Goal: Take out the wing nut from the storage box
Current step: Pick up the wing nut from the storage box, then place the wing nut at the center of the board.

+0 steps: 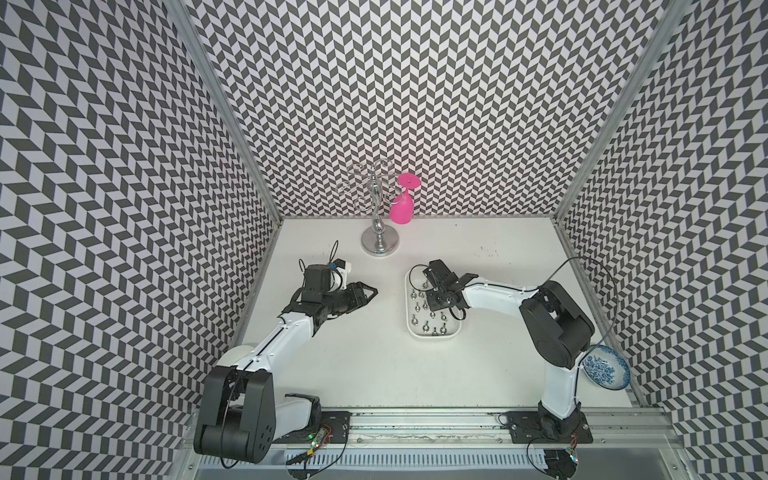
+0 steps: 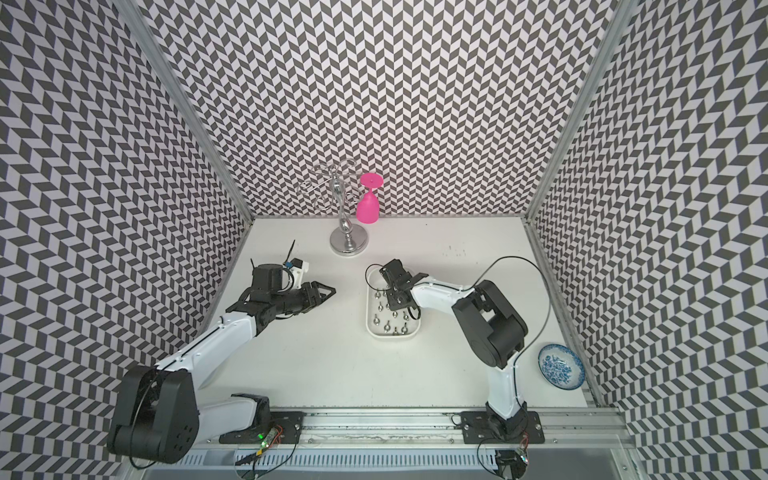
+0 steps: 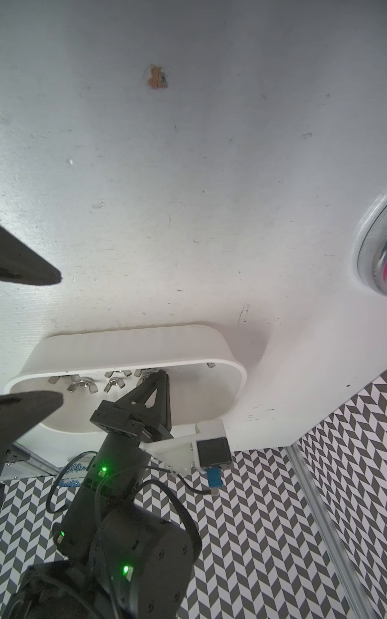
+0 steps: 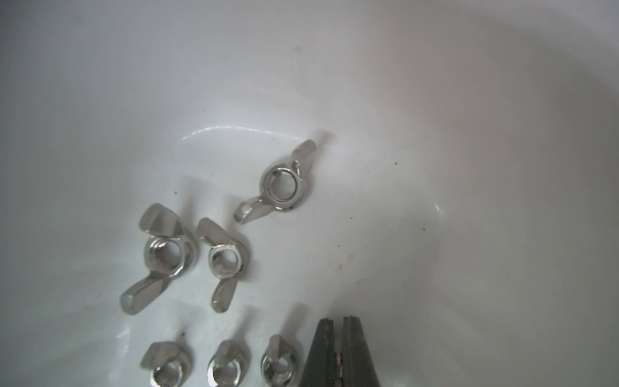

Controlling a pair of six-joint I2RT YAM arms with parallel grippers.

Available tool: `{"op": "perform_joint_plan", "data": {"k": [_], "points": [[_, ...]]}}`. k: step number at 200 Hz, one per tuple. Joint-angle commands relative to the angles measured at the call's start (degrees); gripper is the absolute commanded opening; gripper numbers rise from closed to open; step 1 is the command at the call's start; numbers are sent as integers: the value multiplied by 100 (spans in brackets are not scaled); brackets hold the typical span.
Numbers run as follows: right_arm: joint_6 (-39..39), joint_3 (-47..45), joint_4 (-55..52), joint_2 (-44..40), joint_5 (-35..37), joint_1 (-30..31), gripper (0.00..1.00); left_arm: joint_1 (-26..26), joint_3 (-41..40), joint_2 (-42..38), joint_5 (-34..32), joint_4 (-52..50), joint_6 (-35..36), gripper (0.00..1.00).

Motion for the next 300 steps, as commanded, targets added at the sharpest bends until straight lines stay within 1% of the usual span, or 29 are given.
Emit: {"op": "perform_joint_plan", "data": {"k": [1, 23, 49, 73, 96, 131, 167, 187, 195, 210, 234, 249, 261, 300], "points": [[27, 3, 227, -370, 135, 0, 0, -103, -44, 2, 101, 180, -39, 54], [58, 38, 300, -670, 234, 0, 0, -330, 86, 10, 57, 178, -121, 54], [92, 173, 120, -992, 455, -37, 0, -785, 379, 8, -233, 122, -208, 54], [155, -58, 219, -1463, 366, -305, 0, -1256, 668, 124, -455, 113, -276, 54], [173, -289, 288, -1753, 306, -711, 0, -1670, 977, 323, -602, 104, -391, 54], [293, -600, 414, -1945, 144, -1460, 0, -2411, 1218, 633, -814, 466, -561, 54], [426, -915, 614, -2038, 216, -2200, 0, -3311, 1980, 1465, -988, 462, -416, 54], [517, -1131, 772, -1996, 119, -2557, 0, -3684, 2377, 1991, -1004, 467, -368, 54], [550, -1210, 824, -1967, 181, -2632, 0, -3795, 2512, 2164, -1004, 459, -367, 54], [590, -1309, 876, -1873, 254, -2753, 0, -3967, 2701, 2411, -1012, 458, -367, 53], [624, -1484, 1061, -1692, 196, -2936, 0, -4124, 2760, 2542, -1027, 572, -406, 53], [659, -1566, 1247, -1572, 245, -2968, 0, -4145, 2716, 2571, -1021, 664, -434, 54], [628, -1462, 1148, -1397, 96, -3014, 0, -4154, 2700, 2603, -1013, 699, -456, 53], [624, -1508, 1153, -1185, 45, -2995, 0, -4156, 2688, 2598, -1021, 704, -442, 53]]}}
